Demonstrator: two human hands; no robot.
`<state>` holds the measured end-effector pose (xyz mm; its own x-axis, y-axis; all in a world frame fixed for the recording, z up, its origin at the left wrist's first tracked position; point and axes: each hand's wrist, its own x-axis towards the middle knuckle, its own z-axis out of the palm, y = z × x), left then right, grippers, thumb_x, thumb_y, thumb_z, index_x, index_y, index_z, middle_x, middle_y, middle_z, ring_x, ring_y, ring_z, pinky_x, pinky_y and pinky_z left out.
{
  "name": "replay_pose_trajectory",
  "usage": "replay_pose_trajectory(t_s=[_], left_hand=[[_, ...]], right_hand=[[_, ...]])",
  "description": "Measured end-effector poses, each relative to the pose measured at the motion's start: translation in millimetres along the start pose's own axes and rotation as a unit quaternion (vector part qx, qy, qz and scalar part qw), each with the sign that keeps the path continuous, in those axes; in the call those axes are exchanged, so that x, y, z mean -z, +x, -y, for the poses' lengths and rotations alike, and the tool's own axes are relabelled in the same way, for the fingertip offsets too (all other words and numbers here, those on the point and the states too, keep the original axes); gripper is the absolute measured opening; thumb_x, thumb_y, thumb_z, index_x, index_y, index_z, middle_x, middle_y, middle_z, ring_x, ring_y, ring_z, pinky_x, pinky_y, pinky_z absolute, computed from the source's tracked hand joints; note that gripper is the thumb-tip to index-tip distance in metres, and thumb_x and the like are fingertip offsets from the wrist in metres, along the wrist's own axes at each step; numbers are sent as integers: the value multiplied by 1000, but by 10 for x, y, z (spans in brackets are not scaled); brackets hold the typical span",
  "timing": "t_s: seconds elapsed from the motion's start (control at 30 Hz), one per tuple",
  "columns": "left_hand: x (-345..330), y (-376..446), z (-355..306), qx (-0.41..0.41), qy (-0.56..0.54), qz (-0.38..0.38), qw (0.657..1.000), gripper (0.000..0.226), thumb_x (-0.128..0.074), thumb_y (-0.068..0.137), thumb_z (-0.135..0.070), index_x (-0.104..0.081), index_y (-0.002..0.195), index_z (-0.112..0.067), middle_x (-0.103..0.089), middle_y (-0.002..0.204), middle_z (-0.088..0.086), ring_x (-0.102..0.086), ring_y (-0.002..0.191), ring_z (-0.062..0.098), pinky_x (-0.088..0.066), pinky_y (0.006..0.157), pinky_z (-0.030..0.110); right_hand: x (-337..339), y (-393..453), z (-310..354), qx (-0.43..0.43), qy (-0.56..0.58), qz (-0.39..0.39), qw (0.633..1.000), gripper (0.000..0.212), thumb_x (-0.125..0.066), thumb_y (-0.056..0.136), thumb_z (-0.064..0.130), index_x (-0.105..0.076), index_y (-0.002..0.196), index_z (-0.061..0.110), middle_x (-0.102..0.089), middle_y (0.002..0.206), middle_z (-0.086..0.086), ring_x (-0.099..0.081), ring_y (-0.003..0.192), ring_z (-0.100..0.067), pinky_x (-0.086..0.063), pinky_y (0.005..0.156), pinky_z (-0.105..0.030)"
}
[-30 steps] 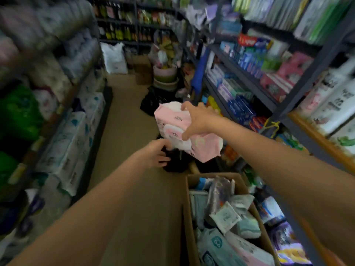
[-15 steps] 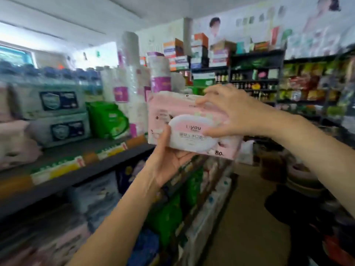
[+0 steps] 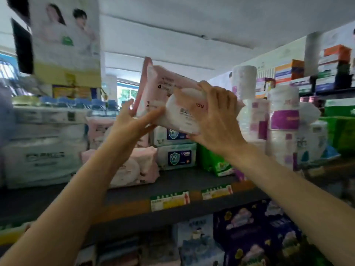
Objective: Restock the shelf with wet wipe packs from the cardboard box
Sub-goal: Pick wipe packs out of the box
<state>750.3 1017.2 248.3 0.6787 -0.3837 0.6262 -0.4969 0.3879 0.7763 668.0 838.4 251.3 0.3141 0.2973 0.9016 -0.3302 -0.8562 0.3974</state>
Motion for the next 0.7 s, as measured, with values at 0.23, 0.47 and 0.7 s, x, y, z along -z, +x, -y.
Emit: replay_pose_trajectory(t_s=[0.23,0.47,0.7], left_hand=[[656,132,43,-145,459,-148,864,92,-70,78,-29,-9,147,-33,-30,148,14,-38,131,31,-36,106,50],[1007,135,474,-21,680,-68,730,108,-74,71,-39,14,135,-44,23,153,15,9,142,44,-15,114,60],[1137,277,579,-30,727,-28,686,117,-76,57,-57,1,145,-41,10,155,5,7,141,39,-13,112,62]], right_hand=[[-910,464,567,97,83,-100,987,80,-67,76,29,-21,140,43,-25,129,-9,-34,107,-30,-30,87,-43],[-1217,694,991,237,172,99,951,86,-66,73,55,-23,145,39,-28,140,-17,-34,119,-37,-35,95,-52],[-1318,616,1022,247,167,154,942,97,-53,70,74,-11,148,36,-22,148,-13,-28,128,-32,-23,104,-47]])
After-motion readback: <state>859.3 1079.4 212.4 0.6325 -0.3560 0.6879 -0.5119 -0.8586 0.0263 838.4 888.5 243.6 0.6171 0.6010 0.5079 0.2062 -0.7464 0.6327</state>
